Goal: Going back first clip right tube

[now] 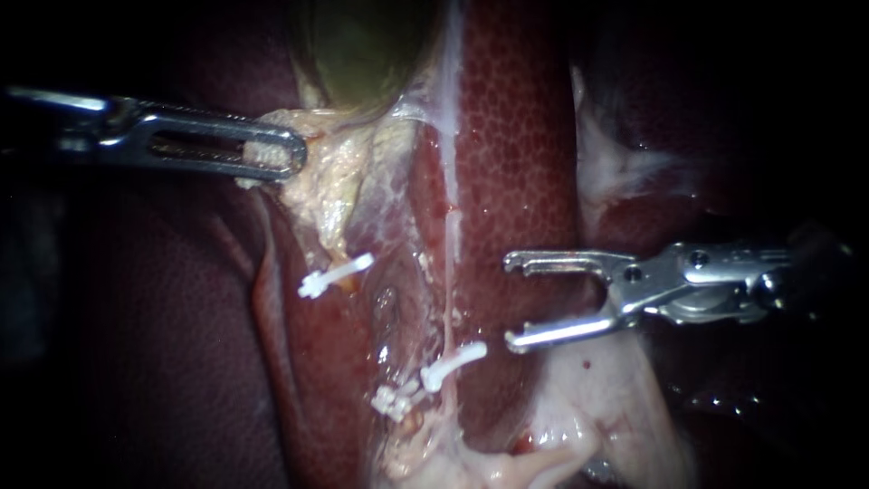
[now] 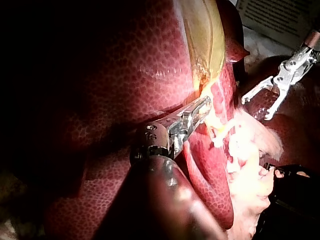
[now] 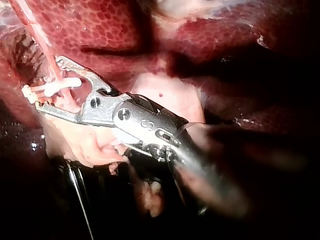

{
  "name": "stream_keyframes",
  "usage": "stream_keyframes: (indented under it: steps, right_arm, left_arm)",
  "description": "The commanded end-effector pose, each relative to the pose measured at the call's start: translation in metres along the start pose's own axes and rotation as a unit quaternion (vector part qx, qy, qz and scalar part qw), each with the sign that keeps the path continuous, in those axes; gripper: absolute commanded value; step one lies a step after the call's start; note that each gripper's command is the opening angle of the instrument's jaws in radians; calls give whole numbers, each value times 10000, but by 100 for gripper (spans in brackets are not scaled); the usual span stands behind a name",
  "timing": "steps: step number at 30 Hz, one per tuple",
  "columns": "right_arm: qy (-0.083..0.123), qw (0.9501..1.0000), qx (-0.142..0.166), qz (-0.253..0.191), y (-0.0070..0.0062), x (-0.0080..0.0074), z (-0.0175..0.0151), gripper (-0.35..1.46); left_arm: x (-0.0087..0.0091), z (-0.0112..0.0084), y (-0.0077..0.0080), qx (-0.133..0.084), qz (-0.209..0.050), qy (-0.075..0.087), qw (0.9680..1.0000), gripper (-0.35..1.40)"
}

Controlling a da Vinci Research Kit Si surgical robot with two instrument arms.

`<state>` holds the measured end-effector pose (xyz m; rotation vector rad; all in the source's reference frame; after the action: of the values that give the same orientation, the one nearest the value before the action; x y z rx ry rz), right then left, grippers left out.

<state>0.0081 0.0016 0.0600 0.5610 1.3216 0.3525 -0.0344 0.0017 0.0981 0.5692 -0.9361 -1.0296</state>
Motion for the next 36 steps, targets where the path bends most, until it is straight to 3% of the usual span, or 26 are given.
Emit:
stream_keyframes:
  steps: [1,5,10,19,36]
  right_arm:
    - [22,10000,4,-24,-1,4,-2,60]
    - [81,9999,20,-125,-3,17,-9,60]
    - [82,9998,14,-189,-1,22,-13,60]
    - [80,9998,15,-191,-1,22,-13,60]
    - [76,9998,16,-193,-1,21,-14,60]
  left_arm:
    - [1,1,0,-3,2,-2,10000,-35]
    - [5,8,1,-25,13,-16,10000,-35]
    - [17,26,7,-60,49,-42,10000,-35]
    - [42,79,26,-60,138,132,9998,-35]
    - [42,85,21,-55,137,149,9998,-35]
